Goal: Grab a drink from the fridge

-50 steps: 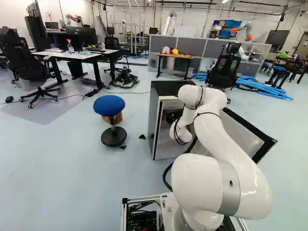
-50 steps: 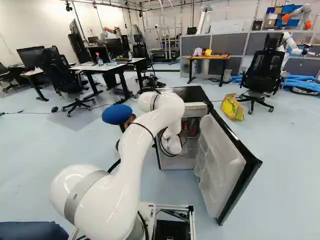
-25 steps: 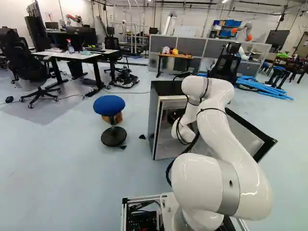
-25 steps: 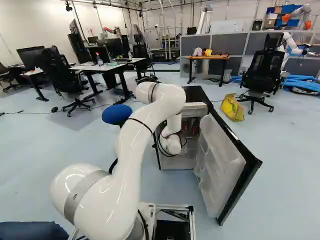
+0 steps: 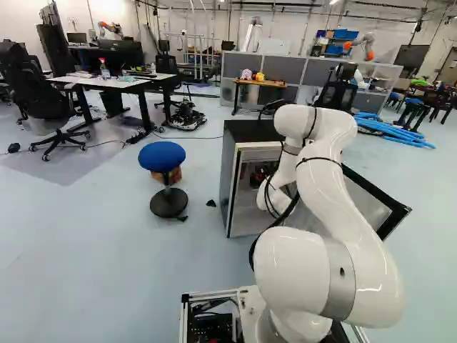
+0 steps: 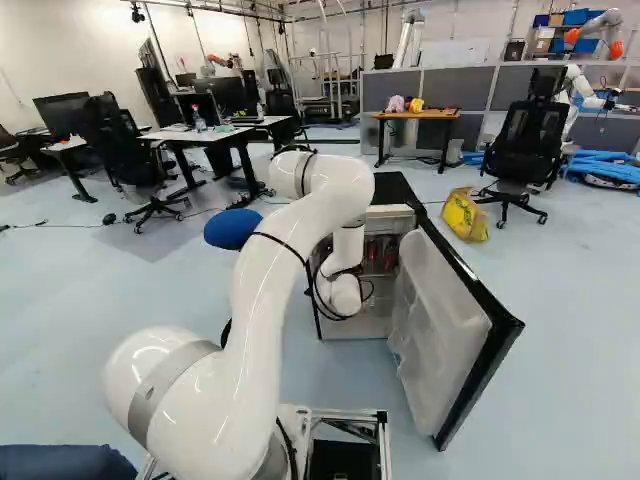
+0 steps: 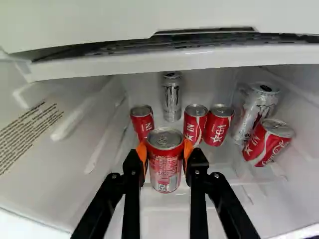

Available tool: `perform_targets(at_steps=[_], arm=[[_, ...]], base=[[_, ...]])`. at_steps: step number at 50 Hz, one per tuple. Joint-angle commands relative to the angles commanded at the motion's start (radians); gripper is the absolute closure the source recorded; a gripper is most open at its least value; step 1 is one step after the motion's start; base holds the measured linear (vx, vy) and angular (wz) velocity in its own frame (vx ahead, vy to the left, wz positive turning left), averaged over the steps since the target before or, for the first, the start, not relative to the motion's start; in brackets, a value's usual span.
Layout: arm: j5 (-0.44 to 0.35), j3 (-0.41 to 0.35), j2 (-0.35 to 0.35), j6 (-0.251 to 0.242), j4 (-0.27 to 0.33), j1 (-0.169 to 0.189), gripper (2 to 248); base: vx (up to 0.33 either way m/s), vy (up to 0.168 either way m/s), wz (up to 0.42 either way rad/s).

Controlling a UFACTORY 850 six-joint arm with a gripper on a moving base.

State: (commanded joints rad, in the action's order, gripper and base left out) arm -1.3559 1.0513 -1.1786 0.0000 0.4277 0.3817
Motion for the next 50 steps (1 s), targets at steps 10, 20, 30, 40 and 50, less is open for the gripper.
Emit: perform_targets(at_steps=[10, 20, 30, 40, 50], arm=[[0.0, -0.072, 0.048, 0.0, 0.0, 0.011, 157], [0.0, -0.15, 0.107, 0.0, 0.0, 0.023, 157], [0.0, -0.226, 0.168, 0.0, 0.0, 0.035, 157], [0.0, -0.3, 0.229, 0.0, 0.0, 0.051, 157], [0.0, -0.369, 0.287, 0.0, 0.0, 0.069, 157]], base=[[0.0, 0.0, 0.0], [0.0, 0.0, 0.0], [0.0, 0.0, 0.0], [0.0, 0.0, 0.0], [0.0, 0.0, 0.0]])
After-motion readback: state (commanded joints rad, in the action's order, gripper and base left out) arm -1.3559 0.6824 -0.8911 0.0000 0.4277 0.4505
